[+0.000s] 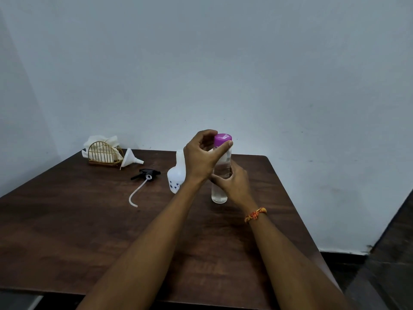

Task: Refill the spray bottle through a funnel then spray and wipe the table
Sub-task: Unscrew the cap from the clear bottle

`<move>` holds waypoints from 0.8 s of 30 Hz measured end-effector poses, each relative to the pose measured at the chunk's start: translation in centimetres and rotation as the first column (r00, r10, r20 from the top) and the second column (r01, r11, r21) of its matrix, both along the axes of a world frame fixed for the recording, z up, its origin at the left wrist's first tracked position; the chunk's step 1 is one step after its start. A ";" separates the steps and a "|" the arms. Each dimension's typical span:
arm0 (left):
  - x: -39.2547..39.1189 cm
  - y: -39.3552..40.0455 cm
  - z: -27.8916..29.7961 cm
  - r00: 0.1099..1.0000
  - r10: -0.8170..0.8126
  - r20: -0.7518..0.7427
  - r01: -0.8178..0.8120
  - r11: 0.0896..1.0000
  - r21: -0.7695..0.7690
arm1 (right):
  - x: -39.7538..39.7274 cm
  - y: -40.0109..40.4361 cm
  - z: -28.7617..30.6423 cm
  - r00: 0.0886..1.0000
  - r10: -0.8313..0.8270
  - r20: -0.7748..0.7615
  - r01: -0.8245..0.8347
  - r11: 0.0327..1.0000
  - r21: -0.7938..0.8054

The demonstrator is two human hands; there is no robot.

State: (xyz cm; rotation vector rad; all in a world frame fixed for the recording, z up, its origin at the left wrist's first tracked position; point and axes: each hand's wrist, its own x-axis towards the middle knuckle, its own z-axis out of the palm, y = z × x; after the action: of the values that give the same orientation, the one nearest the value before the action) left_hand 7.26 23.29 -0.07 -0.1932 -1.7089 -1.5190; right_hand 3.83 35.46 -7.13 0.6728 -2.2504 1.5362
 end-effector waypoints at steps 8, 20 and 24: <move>-0.9 -0.8 0.2 0.928 -0.316 0.199 0.311 0.949 0.058 | -0.3 0.2 -0.1 1.000 0.013 0.002 -0.013 1.000 -0.025; -0.6 -0.3 0.3 0.931 -0.268 0.249 0.292 0.955 -0.061 | -0.3 0.4 -0.1 1.000 0.015 0.014 -0.015 0.999 -0.037; -0.5 -0.8 0.1 0.947 -0.271 0.172 0.258 0.961 0.095 | 0.0 0.6 0.0 1.000 0.023 0.003 -0.023 0.999 -0.040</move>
State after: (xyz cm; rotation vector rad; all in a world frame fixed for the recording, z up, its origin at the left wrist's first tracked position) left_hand 6.73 22.53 -0.02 -0.2609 -1.8258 -1.8418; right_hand 3.81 36.04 -7.09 0.6874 -2.2155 1.5897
